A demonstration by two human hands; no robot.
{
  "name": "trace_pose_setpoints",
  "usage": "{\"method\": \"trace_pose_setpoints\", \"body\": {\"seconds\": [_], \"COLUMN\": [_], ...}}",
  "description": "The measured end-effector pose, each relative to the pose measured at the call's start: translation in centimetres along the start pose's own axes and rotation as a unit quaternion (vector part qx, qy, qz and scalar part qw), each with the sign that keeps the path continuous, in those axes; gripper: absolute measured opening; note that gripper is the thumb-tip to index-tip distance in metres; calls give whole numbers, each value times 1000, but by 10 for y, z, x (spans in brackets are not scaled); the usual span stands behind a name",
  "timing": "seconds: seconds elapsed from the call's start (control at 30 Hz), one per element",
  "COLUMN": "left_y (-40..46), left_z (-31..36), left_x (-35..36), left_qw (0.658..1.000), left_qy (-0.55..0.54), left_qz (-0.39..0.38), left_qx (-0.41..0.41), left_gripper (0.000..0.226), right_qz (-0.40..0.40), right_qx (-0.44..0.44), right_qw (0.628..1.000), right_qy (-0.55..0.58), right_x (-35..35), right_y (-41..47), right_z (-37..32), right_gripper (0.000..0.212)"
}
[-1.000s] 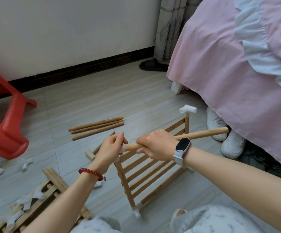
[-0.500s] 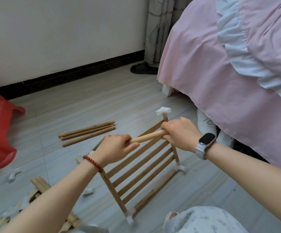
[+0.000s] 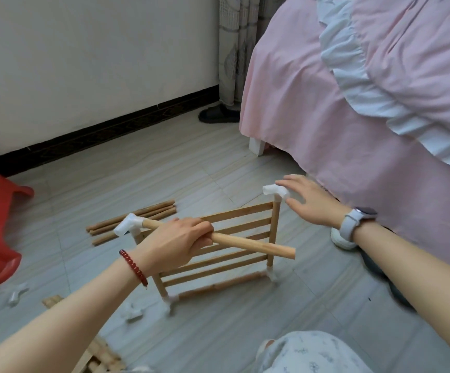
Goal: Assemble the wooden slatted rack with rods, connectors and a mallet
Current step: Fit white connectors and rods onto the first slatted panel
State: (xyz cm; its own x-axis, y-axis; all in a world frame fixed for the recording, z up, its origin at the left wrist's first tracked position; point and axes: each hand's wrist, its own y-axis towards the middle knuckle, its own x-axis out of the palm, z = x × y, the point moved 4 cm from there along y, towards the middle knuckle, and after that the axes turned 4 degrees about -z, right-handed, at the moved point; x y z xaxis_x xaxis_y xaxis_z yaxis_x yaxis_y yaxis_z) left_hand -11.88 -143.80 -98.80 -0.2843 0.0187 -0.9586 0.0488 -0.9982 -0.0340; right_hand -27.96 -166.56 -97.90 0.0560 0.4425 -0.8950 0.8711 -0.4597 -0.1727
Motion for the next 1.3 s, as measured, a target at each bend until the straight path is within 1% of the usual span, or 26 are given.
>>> {"method": "trace_pose_setpoints", "body": {"seconds": [0.07, 0.1, 0.13, 0.23, 0.27, 0.33, 0.37, 0.43, 0.5, 0.53, 0.57, 0.67, 0.77, 0.83, 0.93, 0.97, 1.07, 1.17, 1.23, 1.3], "left_y": [0, 1, 3, 3, 1, -7, -8, -6, 0, 3, 6, 8, 16, 25, 35, 36, 38, 40, 44, 51], "left_z": [-3, -4, -7, -16, -19, -22, -21, -18, -15, -16, -18, -26, -29, -26, -17, -13, -4, 1, 8, 21], "left_x": [-1, -3, -3, -1, 2, 8, 10, 8, 3, 0, -2, -3, 3, 7, 12, 14, 15, 9, 10, 14], "left_qw": [999, 999, 998, 993, 991, 987, 986, 987, 991, 992, 992, 991, 988, 983, 971, 969, 968, 967, 972, 982], "left_qy": [-1, -6, -6, -7, -29, -78, -91, -90, -63, -48, -34, 3, 46, 78, 96, 102, 117, 122, 109, 96], "left_qz": [-13, -14, -14, -11, -13, -15, -16, -18, -13, -9, -6, 13, 46, 70, 97, 99, 80, 25, -15, -35], "left_qx": [-31, -48, -67, -120, -133, -143, -141, -133, -118, -117, -119, -132, -140, -154, -194, -200, -206, -223, -205, -162], "left_gripper": [27, 25, 24, 28, 30, 29, 28, 24, 23, 24, 23, 22, 23, 25, 25, 25, 26, 26, 27, 32], "right_qz": [-43, -51, -52, -41, -28, 7, 10, -24, -94, -121, -130, -98, -83, -79, -76, -69, -62, -76, -86, -99], "right_qx": [-1, 3, 9, 30, 37, 40, 37, 31, 53, 56, 51, 33, 13, 7, 34, 35, 24, 31, 28, 21], "right_qw": [999, 998, 996, 998, 997, 985, 977, 963, 939, 935, 940, 954, 951, 942, 909, 910, 942, 950, 956, 963], "right_qy": [25, 49, 67, 47, 69, 168, 210, 268, 326, 328, 311, 282, 298, 325, 409, 407, 328, 301, 280, 250], "right_x": [15, 19, 21, 26, 25, 22, 18, 15, 21, 25, 27, 29, 31, 32, 33, 32, 30, 33, 33, 33], "right_y": [9, 13, 18, 31, 37, 54, 63, 82, 92, 96, 98, 92, 74, 59, 35, 27, 12, 2, -6, -13], "right_z": [0, -1, 0, 4, 4, 0, -3, -10, -14, -16, -18, -14, -6, 0, 10, 13, 15, 12, 8, 6], "right_gripper": [50, 51, 52, 56, 57, 54, 52, 50, 48, 48, 46, 38, 34, 32, 32, 31, 29, 32, 39, 46]}}
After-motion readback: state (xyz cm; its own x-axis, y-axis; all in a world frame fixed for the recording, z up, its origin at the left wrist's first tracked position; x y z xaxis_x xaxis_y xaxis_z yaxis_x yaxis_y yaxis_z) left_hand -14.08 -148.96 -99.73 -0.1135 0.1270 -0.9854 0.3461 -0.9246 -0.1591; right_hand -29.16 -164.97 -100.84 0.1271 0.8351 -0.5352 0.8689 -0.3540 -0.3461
